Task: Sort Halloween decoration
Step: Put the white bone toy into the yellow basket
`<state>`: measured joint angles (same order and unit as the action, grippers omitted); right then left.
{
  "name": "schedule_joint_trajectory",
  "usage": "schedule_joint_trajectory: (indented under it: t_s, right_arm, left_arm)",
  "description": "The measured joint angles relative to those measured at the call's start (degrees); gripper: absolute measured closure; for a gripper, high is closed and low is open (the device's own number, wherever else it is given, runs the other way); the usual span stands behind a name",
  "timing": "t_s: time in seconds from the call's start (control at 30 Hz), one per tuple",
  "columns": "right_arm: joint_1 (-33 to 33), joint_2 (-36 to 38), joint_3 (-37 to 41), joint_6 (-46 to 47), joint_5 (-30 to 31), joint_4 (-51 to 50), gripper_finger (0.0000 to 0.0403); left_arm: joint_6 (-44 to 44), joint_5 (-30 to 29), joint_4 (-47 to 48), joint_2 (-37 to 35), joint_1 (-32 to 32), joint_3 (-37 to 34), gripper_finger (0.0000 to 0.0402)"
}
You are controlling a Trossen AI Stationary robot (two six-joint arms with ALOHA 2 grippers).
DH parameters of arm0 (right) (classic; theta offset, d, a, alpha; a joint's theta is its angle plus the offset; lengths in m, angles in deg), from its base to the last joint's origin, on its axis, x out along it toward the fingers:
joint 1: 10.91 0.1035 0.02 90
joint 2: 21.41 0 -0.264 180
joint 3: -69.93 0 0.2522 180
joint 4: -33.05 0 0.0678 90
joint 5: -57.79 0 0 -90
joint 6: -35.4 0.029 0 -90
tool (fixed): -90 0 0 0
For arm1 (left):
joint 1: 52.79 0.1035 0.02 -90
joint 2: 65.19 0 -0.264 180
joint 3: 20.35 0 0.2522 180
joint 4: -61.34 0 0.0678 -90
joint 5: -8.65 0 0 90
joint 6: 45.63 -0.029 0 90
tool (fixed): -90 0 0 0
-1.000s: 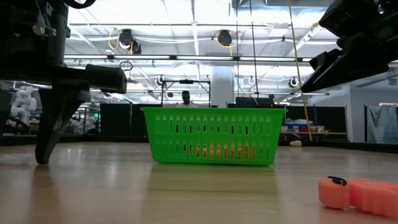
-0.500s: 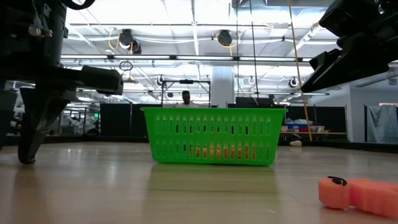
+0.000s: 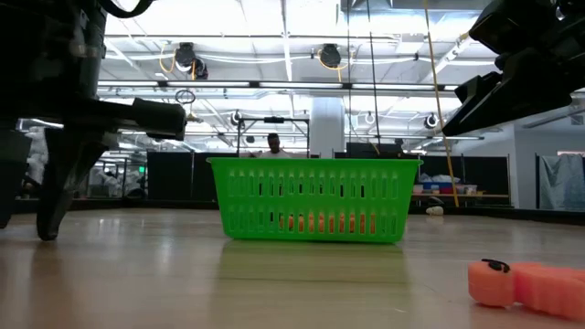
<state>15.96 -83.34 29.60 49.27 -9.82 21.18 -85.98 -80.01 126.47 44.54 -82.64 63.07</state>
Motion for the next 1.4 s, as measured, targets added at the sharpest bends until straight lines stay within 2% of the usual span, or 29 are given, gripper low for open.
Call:
schedule_joint_trajectory:
  t_s: [0.17,0.43,0.6,0.77,0.83,0.93,1.0,1.07,1.17,1.4]
  right_arm:
    - [0.0,0.0,0.0,0.0,0.0,0.0,0.0268]
    - [0.0,-0.02,0.0,0.01,-0.02,-0.01,0.0268]
    - [0.0,-0.02,0.0,0.02,-0.02,0.01,0.0268]
    - [0.0,-0.02,0.0,-0.09,-0.02,0.0,0.0268]
    - [0.01,-0.02,0.0,0.19,-0.05,0.01,0.0268]
    - [0.35,-0.02,0.0,1.36,-0.11,0.0,0.0268]
    - [0.73,-0.02,0.0,1.72,-0.09,0.0,0.0268]
    - [1.15,-0.02,0.0,1.75,-0.07,0.0,0.0268]
    - [1.64,-0.02,0.0,1.73,-0.07,0.0,0.0268]
    - [2.68,-0.02,0.0,1.03,-0.07,0.0,0.0268]
  left_arm:
    - [3.03,-2.75,0.04,-3.4,0.46,-0.13,0.0327]
    - [6.18,-2.97,0.62,-7.08,0.46,-0.04,0.0348]
    - [15.36,-2.93,0.23,-7.26,1.94,-0.04,0.0368]
    - [18.99,-2.37,-0.1,-6.97,3.51,-0.02,0.0371]
    - [26.06,-2.63,-2.05,-6.97,4.33,-0.02,0.0371]
    - [46.06,-11.03,-5.02,-6.97,5.57,0.04,0.0371]
    - [59.2,-14.94,-2.79,-7.0,6.03,0.05,0.0371]
    - [70.83,-16.28,0.6,-7.0,5.36,0.05,0.0371]
    - [85.68,-19.61,2.72,-7.0,1.54,0.05,0.0371]
    - [108.04,-37.0,2.89,-7.02,-11.51,-0.25,0.0371]
